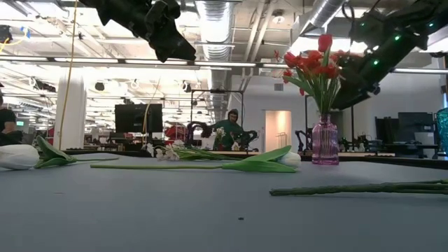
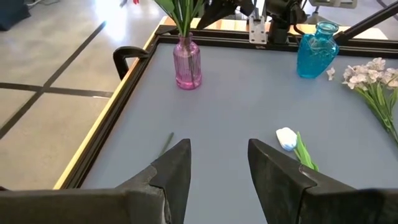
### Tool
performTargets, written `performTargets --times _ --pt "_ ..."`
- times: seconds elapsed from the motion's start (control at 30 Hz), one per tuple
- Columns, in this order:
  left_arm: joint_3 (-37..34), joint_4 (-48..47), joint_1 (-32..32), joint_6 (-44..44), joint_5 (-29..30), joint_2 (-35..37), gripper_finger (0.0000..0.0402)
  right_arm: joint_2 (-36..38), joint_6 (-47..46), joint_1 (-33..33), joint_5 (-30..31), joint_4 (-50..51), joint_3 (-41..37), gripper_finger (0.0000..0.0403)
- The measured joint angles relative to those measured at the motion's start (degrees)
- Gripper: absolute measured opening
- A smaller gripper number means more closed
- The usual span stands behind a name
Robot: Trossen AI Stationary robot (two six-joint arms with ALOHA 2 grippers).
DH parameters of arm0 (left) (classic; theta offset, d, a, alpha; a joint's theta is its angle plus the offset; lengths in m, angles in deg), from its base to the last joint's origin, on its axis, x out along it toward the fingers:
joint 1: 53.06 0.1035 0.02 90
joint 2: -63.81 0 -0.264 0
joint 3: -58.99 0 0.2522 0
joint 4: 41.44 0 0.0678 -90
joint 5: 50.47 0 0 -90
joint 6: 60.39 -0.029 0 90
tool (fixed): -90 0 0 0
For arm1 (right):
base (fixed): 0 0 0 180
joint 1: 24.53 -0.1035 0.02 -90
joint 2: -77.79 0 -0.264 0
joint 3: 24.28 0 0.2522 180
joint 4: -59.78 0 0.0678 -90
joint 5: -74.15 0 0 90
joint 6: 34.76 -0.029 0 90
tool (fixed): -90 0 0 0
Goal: Sort flowers into vase by color
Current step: Put the bottom white flowers into the blue vase
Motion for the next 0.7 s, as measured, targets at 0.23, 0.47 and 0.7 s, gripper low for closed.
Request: performTargets --times 0.23,0.47,0.7 --pt "0.0 0.9 0.0 0.5 0.0 0.0 0.0148 5.5 -0.1 -0.5 -0.2 2.2 0.0 0.0267" --pt "0.0 1.0 0.0 0.9 0.0 0.0 0.0148 9.1 -2.5 -0.5 1.2 3.1 0.0 0.0265" --pt "0.0 1.3 -0.6 1.3 0.0 0.0 0.0148 4.4 -2.9 -0.5 0.8 8.4 0.0 0.0265"
